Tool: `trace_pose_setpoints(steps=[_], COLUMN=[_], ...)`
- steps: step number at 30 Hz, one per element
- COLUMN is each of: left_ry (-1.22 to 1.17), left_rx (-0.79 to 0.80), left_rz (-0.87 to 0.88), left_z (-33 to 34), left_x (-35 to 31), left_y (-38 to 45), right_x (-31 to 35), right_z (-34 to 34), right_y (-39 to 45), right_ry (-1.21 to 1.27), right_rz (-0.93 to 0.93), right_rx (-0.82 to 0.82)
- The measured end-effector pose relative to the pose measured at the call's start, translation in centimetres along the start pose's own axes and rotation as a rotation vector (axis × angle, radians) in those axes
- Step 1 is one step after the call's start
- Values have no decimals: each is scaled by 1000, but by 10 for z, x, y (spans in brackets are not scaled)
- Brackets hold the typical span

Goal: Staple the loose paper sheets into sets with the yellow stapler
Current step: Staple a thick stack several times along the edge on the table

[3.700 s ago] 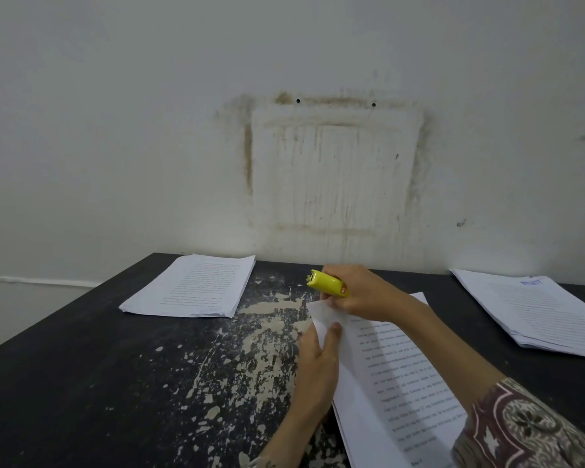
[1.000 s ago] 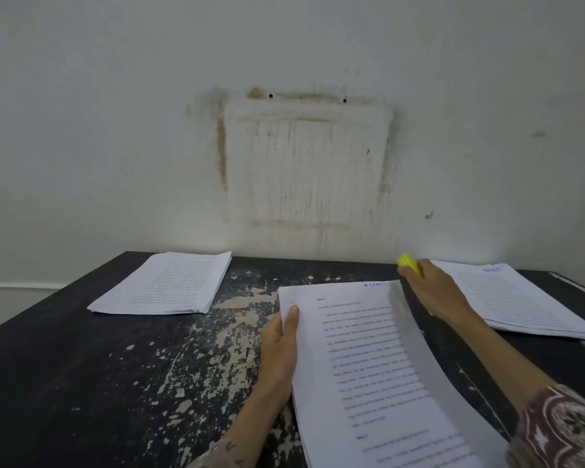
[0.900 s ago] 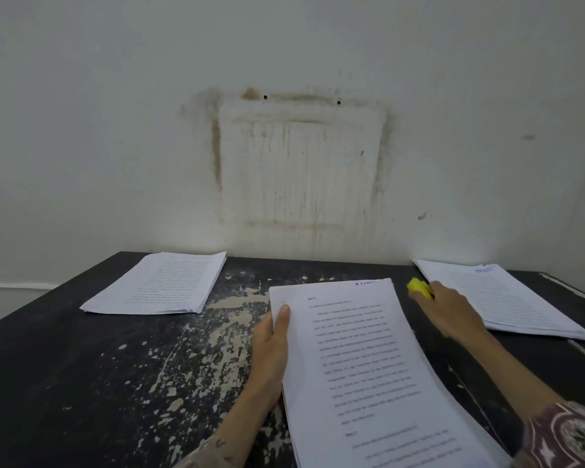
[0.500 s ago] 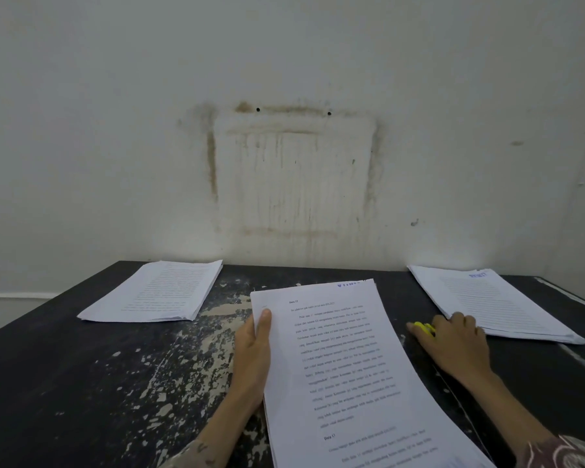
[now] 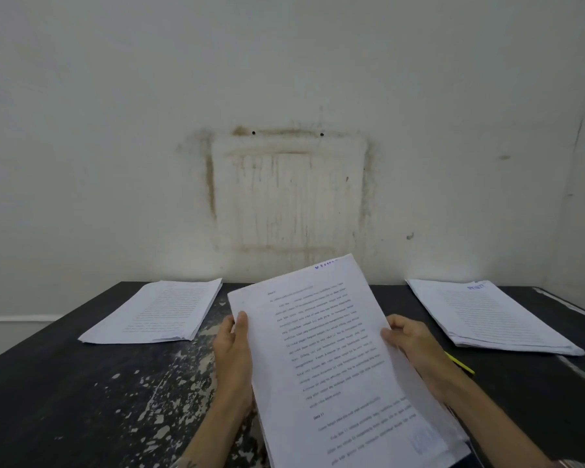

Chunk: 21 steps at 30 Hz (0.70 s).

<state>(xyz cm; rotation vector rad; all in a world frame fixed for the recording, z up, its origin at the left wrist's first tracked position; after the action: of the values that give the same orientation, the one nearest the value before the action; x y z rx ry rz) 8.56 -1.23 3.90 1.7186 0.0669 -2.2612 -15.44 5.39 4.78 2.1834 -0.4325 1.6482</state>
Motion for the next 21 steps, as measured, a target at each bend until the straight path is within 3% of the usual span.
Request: trace_pose_setpoints(steps=[9, 16, 21], left_ry=[60, 166, 147], left_rx=[322, 318, 360], left_rz=[-128, 5, -51], left_z=[33, 103, 169], left_x=[14, 7, 17], left_y=[-34, -27, -29], right_x=[16, 8, -20], right_z=[-29, -95, -156], right_y=[11, 26, 36], right_ry=[116, 33, -128], right_rz=[-25, 170, 269], right_rx=[-277, -210, -147])
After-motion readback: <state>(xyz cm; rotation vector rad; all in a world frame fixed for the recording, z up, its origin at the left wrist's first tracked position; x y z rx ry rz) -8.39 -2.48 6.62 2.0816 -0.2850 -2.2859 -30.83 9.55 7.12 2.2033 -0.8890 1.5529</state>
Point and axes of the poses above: each hand's wrist, its own y-axis towards the middle knuckle, its own z-axis out of the palm, x = y × z, the point moved 1 cm from there along y, towards the middle knuckle, and after that the axes turned 9 degrees about -x, right-handed, at the moved point
